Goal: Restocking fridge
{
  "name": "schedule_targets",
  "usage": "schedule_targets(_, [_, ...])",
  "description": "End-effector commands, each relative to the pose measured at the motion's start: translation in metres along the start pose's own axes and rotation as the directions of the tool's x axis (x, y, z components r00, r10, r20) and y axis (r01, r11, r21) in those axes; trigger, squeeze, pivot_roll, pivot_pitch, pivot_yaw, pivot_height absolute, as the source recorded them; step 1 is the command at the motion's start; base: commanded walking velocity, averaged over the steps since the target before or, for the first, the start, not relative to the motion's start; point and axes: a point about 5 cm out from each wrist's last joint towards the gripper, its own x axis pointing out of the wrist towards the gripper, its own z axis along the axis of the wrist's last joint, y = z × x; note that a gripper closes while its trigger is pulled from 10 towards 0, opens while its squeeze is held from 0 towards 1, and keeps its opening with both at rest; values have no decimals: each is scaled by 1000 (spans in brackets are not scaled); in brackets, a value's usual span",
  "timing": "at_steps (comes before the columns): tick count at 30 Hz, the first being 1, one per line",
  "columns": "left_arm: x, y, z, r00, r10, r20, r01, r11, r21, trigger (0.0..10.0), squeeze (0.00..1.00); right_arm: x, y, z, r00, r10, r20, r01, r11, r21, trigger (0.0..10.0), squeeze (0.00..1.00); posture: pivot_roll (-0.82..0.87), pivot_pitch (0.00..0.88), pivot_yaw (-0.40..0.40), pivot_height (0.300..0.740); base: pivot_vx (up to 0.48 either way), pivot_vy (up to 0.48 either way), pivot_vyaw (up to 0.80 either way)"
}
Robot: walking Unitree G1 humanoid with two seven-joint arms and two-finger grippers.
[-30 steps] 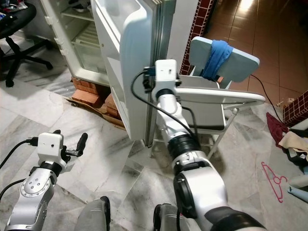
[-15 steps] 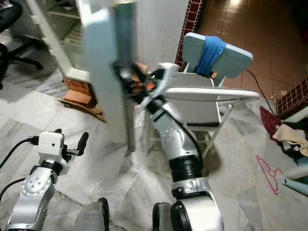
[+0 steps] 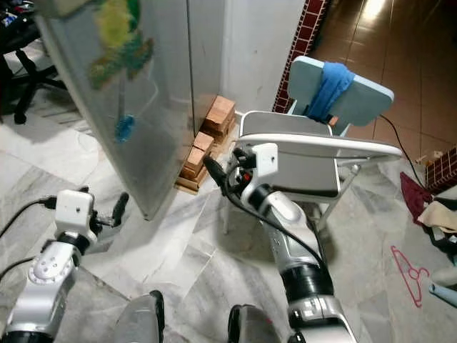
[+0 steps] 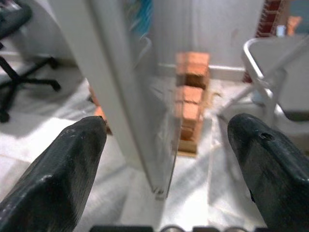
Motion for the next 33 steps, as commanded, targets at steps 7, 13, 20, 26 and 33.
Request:
schedule_targets(7, [6, 10, 15, 999, -23, 23, 22, 1000, 18, 10000, 0, -21, -21, 7, 979, -205, 16, 206, 971, -123, 10000, 0, 91, 154, -25, 740, 0, 0, 0])
schedule_targets(13, [12, -6, 10, 999, -27, 32, 28, 999, -33, 10000, 0, -29, -32, 15, 942, -330, 57, 334, 933, -133, 10000, 0, 73, 104, -46, 740, 0, 113, 0])
schedule_targets(20, [16, -5, 13, 998, 9, 56, -6, 998, -59, 10000, 0, -40, -38, 17, 812, -555, 178, 565, 825, -7, 10000, 0, 73, 52, -41, 740, 0, 480, 0])
schedule_targets(26, [21, 2, 13, 997, 47, 60, -41, 994, -98, 10000, 0, -42, -36, 14, 789, -588, 180, 601, 799, -27, 10000, 0, 55, 40, -17, 740, 0, 480, 0])
schedule_targets(33, [26, -5, 19, 996, 17, 82, -9, 995, -103, 10000, 0, -43, -21, 18, 826, -514, 231, 541, 838, -68, 10000, 0, 33, 40, -6, 740, 0, 480, 0])
